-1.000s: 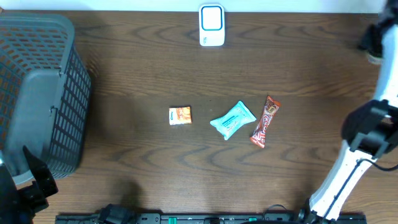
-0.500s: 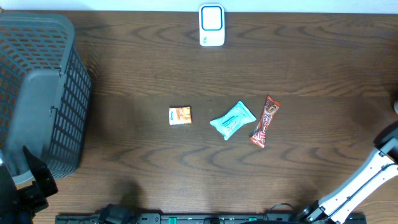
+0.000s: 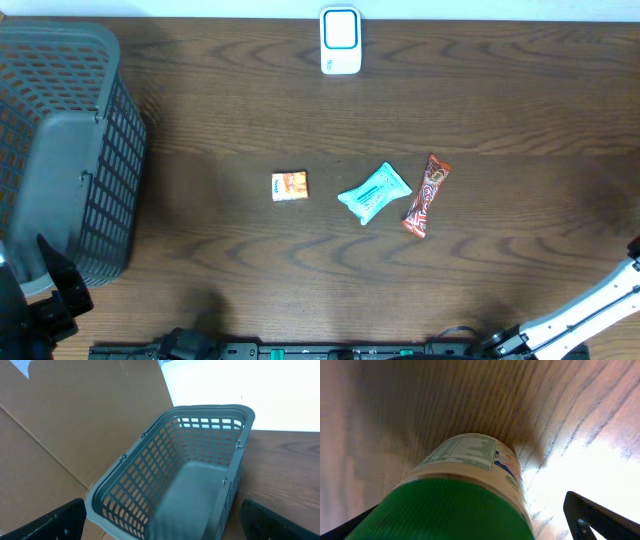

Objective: Scan the item barcode
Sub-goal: 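Move the held jar away from the scanner toward the right side, then reach the right gripper over the orange tissue pack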

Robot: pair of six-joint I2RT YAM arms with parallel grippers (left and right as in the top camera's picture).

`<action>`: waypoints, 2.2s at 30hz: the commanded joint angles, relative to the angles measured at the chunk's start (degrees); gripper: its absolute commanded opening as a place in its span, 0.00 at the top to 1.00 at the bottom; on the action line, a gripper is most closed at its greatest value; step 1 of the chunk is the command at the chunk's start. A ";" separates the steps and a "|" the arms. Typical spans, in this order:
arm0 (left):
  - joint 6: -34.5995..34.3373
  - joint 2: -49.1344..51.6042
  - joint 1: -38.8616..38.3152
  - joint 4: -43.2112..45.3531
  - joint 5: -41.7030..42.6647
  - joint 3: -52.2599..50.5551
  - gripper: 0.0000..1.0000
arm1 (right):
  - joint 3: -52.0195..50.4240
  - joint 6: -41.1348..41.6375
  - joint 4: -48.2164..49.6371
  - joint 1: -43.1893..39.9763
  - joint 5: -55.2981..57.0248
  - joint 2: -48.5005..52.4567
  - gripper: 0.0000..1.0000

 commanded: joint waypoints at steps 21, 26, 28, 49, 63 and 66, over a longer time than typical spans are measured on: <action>-0.70 0.04 0.24 -0.04 -0.33 0.04 0.02 | 1.95 3.91 -10.97 15.65 -8.94 -21.94 0.01; -0.70 0.04 0.24 -0.04 -0.33 0.04 0.02 | 1.95 5.16 -18.27 26.32 -5.46 -21.94 0.01; -0.70 0.04 0.24 -0.04 -0.33 0.04 0.02 | 1.92 5.18 -21.09 30.10 -5.46 -21.94 0.01; -0.70 0.04 0.24 -0.04 -0.33 0.04 0.02 | -14.21 -0.42 -23.15 80.72 9.90 -21.94 0.01; -0.70 0.04 0.24 -0.04 -0.33 0.04 0.02 | -22.64 -3.37 -2.93 91.71 -16.44 -21.77 0.01; -0.70 0.04 0.24 -0.04 -0.33 0.04 0.02 | -22.64 -3.45 -0.09 94.71 -13.18 -21.77 0.43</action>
